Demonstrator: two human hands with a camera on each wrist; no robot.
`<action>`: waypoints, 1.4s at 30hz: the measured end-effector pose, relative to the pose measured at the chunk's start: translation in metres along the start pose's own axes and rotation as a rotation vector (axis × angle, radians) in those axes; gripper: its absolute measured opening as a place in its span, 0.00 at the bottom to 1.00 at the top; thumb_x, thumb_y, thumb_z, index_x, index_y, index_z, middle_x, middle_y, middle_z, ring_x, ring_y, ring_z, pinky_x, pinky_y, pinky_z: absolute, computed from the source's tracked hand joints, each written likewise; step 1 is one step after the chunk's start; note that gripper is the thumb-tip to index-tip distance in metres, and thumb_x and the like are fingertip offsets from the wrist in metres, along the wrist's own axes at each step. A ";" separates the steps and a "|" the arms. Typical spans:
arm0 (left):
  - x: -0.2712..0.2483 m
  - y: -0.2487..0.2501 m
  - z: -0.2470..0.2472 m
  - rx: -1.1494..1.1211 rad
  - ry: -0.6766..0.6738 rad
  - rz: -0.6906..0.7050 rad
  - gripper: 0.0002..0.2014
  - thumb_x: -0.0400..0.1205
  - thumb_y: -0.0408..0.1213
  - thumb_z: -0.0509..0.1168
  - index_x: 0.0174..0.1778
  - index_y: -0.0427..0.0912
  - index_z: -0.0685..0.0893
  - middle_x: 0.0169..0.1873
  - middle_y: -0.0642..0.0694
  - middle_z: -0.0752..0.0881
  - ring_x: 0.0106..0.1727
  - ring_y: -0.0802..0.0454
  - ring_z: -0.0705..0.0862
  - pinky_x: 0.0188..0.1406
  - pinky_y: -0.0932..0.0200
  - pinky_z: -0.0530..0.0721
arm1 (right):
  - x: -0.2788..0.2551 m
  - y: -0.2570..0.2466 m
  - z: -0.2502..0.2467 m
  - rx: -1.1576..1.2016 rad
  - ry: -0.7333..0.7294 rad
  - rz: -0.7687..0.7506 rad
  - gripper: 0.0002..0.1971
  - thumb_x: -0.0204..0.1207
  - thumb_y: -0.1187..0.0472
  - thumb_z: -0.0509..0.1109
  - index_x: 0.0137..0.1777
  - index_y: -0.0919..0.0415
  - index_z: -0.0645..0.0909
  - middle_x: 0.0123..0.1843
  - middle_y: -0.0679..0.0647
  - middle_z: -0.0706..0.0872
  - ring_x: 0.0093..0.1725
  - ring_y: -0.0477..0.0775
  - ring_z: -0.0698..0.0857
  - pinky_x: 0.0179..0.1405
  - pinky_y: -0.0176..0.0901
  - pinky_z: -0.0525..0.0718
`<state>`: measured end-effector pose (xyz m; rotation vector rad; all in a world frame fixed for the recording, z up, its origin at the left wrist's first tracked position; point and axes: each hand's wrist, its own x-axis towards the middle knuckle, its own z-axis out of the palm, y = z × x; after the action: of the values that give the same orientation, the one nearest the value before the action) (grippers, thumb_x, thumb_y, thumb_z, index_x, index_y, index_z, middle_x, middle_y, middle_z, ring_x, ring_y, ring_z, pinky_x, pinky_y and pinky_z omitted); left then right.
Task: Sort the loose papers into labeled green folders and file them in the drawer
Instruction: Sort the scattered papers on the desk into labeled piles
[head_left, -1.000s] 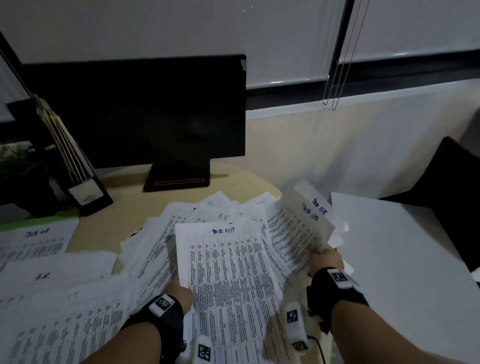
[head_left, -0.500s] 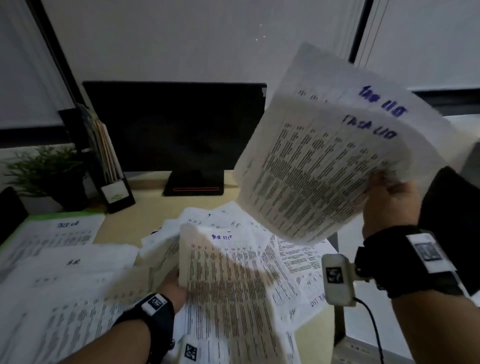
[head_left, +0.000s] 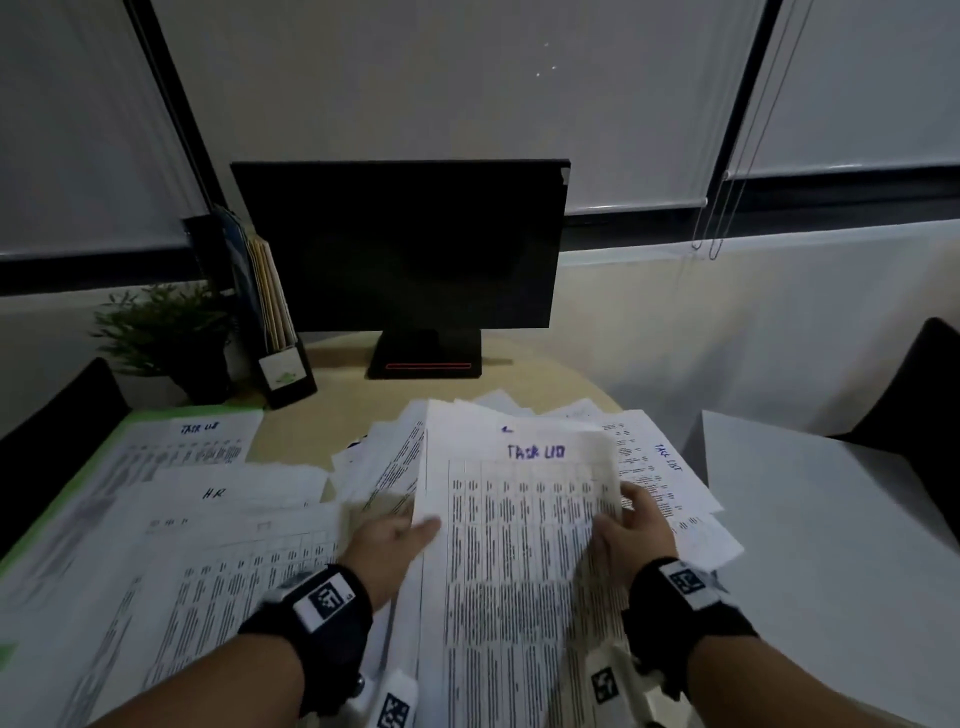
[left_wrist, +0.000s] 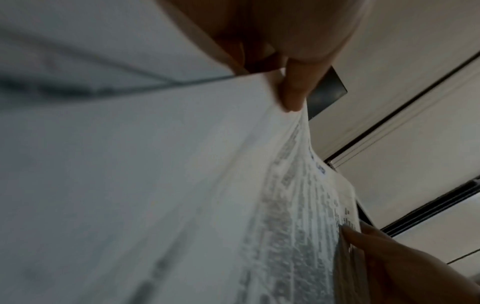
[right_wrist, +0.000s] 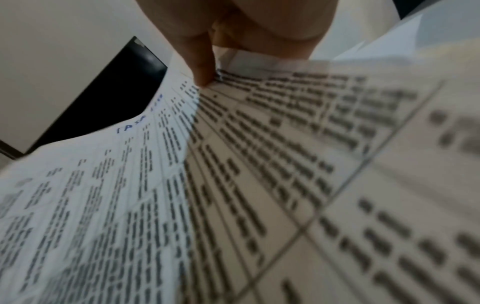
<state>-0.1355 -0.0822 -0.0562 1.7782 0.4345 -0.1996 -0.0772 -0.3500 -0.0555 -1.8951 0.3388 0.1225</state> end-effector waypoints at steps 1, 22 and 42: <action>0.000 -0.006 0.002 0.079 0.010 0.001 0.27 0.67 0.69 0.70 0.49 0.51 0.80 0.42 0.53 0.78 0.48 0.55 0.76 0.54 0.53 0.76 | -0.002 0.001 0.002 -0.015 -0.009 0.019 0.15 0.76 0.67 0.68 0.57 0.48 0.72 0.41 0.49 0.86 0.41 0.53 0.86 0.38 0.39 0.80; 0.003 -0.026 0.030 0.321 0.060 -0.107 0.33 0.75 0.30 0.72 0.76 0.43 0.69 0.57 0.42 0.84 0.50 0.46 0.82 0.42 0.60 0.82 | 0.014 0.014 0.006 0.031 -0.143 0.278 0.14 0.78 0.62 0.69 0.62 0.64 0.78 0.54 0.62 0.86 0.53 0.64 0.86 0.59 0.61 0.83; 0.085 -0.047 0.048 0.305 0.212 -0.219 0.20 0.79 0.30 0.67 0.68 0.40 0.78 0.57 0.42 0.85 0.53 0.42 0.84 0.48 0.55 0.81 | 0.144 0.050 -0.097 -0.172 0.215 0.369 0.38 0.75 0.49 0.73 0.80 0.65 0.63 0.78 0.65 0.70 0.74 0.67 0.72 0.75 0.54 0.68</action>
<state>-0.0719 -0.1032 -0.1405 2.0586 0.7873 -0.2420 0.0377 -0.4806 -0.1029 -2.0020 0.8481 0.2001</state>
